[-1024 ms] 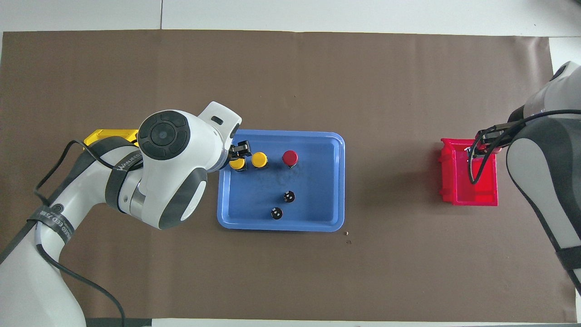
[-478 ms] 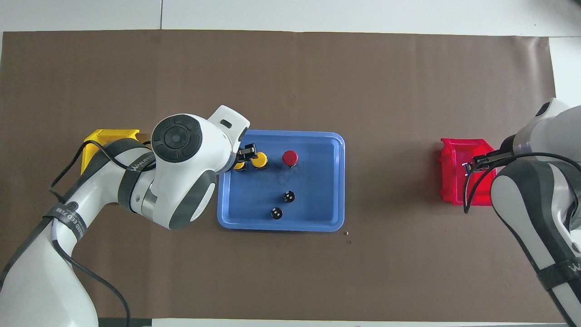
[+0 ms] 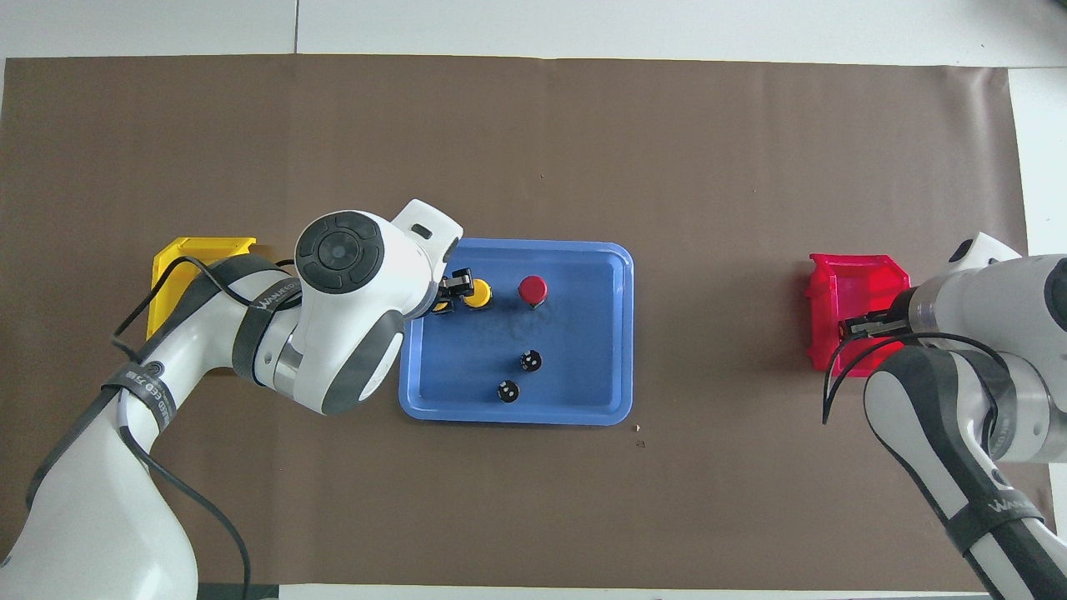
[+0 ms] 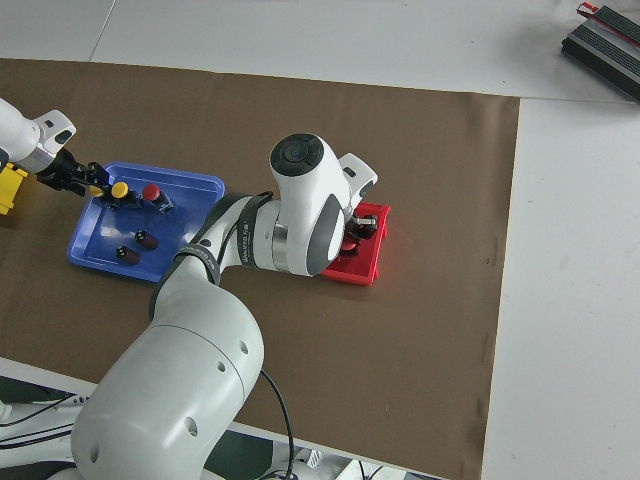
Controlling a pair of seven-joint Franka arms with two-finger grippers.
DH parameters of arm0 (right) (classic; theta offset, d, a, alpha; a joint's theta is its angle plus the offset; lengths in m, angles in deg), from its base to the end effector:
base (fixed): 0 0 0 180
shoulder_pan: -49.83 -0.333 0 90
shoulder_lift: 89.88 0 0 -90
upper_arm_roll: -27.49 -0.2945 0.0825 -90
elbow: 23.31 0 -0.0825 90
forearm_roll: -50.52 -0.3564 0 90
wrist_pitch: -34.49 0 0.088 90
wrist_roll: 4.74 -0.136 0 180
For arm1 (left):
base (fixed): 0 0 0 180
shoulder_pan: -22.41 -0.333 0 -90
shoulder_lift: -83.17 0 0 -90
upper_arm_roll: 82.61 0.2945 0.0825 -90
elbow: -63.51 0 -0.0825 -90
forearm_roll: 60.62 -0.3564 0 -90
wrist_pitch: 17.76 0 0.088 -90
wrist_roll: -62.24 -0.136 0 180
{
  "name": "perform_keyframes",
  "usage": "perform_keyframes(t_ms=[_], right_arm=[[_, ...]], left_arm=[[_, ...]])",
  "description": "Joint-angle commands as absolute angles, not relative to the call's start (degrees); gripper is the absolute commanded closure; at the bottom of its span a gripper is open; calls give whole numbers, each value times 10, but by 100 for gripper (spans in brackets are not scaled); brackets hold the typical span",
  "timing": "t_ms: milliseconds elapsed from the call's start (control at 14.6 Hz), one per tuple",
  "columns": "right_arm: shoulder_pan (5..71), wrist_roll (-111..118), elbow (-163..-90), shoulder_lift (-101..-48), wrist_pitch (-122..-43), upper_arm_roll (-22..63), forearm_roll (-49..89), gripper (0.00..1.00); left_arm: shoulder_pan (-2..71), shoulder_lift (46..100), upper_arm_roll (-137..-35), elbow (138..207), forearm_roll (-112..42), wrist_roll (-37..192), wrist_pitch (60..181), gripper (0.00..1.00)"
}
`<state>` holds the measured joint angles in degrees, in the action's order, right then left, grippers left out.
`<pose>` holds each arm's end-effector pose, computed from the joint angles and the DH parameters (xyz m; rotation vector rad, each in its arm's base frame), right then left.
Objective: Sort red and yellow buttons by color
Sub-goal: 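Grasp a yellow button with the left gripper while the right gripper releases, then carry the yellow button into the yellow bin with the left gripper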
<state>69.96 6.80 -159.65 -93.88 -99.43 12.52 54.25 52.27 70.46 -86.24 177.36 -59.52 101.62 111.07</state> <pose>0.4703 -0.0454 0.3189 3.0638 0.2388 0.0231 0.4786 -0.3169 0.3240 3.0891 0.1799 0.0230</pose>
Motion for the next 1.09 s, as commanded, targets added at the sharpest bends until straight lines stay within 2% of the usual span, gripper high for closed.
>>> perform_keyframes(t_ms=[0, 137, 205, 273, 410, 478, 683, 820, 1024], right_arm=[[709, 88, -1616, -959, -1003, 121, 532, 67], [711, 102, -1616, -960, -1003, 121, 532, 63], [714, 103, -1616, -960, -1003, 122, 532, 52], [715, 103, -1616, -960, -1002, 122, 532, 36], [714, 105, -1602, -959, -987, 122, 532, 33], [713, 110, -1577, -954, -958, 121, 532, 33], [689, 92, -1454, -938, -827, 116, 532, 30], [650, 29, -1359, -907, -756, 115, 530, 25], [532, -156, -1261, -853, -750, 114, 525, 19]], left_arm=[[529, 711, -852, 1780, -591, 1018, 1120, 99], [523, 716, -852, 1750, -590, 1014, 1081, 99], [513, 723, -847, 1717, -591, 1008, 1023, 99], [493, 737, -848, 1678, -590, 985, 948, 99], [465, 746, -845, 1627, -587, 901, 848, 99], [444, 757, -845, 1626, -590, 854, 828, 99], [375, 769, -842, 1631, -615, 726, 814, 99], [325, 774, -841, 1648, -620, 667, 820, 98], [266, 788, -841, 1680, -630, 632, 839, 98]])
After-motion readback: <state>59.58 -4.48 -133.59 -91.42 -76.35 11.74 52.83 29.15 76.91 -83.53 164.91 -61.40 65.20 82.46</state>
